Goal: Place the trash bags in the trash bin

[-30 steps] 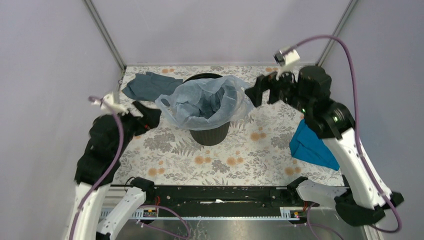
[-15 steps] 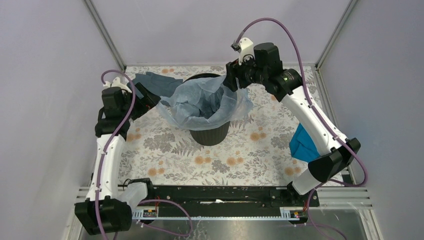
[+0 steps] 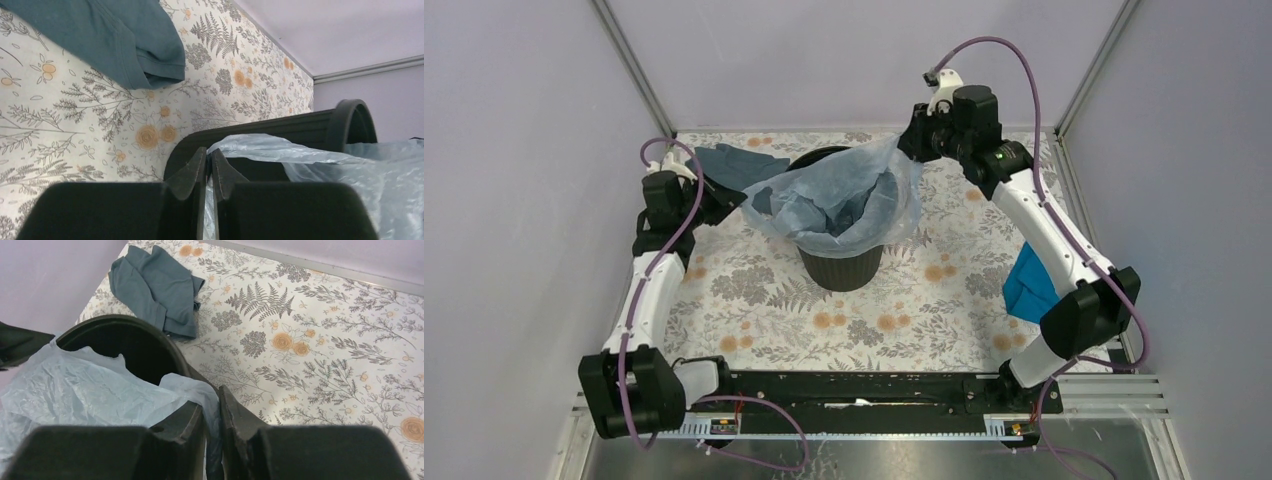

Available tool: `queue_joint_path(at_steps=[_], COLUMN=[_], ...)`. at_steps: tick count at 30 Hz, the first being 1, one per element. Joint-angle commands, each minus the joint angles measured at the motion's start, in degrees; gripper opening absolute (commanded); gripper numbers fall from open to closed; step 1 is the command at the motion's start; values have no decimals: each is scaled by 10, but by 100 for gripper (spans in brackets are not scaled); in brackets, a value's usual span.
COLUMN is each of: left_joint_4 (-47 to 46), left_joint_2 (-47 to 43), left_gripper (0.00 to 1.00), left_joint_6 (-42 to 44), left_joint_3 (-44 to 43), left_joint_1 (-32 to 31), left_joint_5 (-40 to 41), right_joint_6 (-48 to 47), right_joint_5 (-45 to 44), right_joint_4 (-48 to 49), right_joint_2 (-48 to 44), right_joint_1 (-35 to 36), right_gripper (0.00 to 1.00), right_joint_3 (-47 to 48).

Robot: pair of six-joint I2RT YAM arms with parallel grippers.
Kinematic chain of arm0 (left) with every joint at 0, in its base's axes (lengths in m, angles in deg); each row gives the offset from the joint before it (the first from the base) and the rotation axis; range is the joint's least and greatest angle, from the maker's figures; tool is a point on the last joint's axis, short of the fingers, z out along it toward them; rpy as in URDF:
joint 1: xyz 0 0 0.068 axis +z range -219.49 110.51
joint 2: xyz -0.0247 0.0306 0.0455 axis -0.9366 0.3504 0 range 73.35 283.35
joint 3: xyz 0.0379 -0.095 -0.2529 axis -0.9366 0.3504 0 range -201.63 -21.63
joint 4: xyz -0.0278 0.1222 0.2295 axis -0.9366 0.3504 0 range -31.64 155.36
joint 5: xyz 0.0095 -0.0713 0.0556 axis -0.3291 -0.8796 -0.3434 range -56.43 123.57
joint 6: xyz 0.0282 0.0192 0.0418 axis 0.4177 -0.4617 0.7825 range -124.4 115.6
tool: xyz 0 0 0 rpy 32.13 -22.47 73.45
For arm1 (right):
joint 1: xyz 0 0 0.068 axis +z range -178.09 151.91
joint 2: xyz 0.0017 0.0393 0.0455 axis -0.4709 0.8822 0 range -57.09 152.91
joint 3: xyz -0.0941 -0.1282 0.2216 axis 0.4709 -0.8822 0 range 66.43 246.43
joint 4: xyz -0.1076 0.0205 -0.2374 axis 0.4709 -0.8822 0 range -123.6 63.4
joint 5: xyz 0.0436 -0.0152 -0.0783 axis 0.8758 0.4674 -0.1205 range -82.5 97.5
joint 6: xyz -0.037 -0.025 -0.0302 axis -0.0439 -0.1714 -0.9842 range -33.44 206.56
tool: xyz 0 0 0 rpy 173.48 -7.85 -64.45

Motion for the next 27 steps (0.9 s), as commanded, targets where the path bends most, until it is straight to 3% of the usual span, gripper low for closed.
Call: queue_joint_path(at_steps=[1, 5, 15, 22, 27], left_joint_4=[-116, -176, -220, -251, -286], left_joint_2=[32, 58, 118, 110, 124], left_gripper=[8, 0, 0, 0, 0], left_joint_6=[-51, -90, -126, -135, -144], left_joint_3=[34, 66, 121, 213, 234], left_joint_1=[4, 8, 11, 10, 7], left_joint_5=[-6, 17, 10, -23, -77], right_joint_6=[42, 64, 86, 114, 123], right_joint_5=[46, 75, 116, 122, 137], right_joint_4=[76, 100, 89, 138, 135], right_joint_2=[31, 66, 155, 133, 125], right_joint_1=[-24, -38, -41, -54, -58], right_gripper=[20, 22, 25, 26, 37], right_joint_3=[-5, 0, 57, -50, -84])
